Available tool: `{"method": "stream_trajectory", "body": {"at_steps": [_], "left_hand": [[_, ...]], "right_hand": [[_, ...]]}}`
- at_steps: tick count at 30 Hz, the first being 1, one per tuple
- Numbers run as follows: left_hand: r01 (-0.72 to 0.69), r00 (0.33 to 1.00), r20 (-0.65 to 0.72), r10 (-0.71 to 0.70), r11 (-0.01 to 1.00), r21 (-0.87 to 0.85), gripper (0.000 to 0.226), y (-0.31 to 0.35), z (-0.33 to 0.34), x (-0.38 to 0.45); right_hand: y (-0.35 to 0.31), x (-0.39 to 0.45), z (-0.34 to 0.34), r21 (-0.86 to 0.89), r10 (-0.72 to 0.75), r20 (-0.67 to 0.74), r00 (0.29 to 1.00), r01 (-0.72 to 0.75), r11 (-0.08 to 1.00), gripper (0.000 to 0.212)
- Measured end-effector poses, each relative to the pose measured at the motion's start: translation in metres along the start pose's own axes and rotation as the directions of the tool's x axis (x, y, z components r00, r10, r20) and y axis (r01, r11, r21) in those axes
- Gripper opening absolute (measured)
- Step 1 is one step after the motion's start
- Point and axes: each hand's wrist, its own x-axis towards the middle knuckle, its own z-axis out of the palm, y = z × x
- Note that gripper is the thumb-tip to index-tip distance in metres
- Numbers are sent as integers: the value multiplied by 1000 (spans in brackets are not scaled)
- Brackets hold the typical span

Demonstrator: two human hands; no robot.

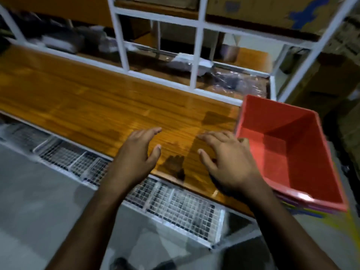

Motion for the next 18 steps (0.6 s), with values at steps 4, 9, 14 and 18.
{"method": "stream_trajectory", "body": {"at_steps": [4, 9, 14, 18], "left_hand": [[64, 998, -27, -62, 996, 67, 52, -92, -36, -6], [110, 991, -100, -94, 980, 168, 52, -200, -114, -10], [224, 968, -164, -188, 944, 241, 52, -288, -169, -8], [320, 945, -170, -280, 898, 301, 54, -359, -195, 8]], "right_hand": [[-91, 56, 29, -61, -27, -77, 997, 22, 998, 45], [-211, 129, 86, 64, -121, -14, 993, 122, 990, 50], [-294, 197, 136, 95, -224, 77, 972, 217, 972, 55], [-348, 259, 170, 114, -288, 117, 950, 275, 955, 56]]}}
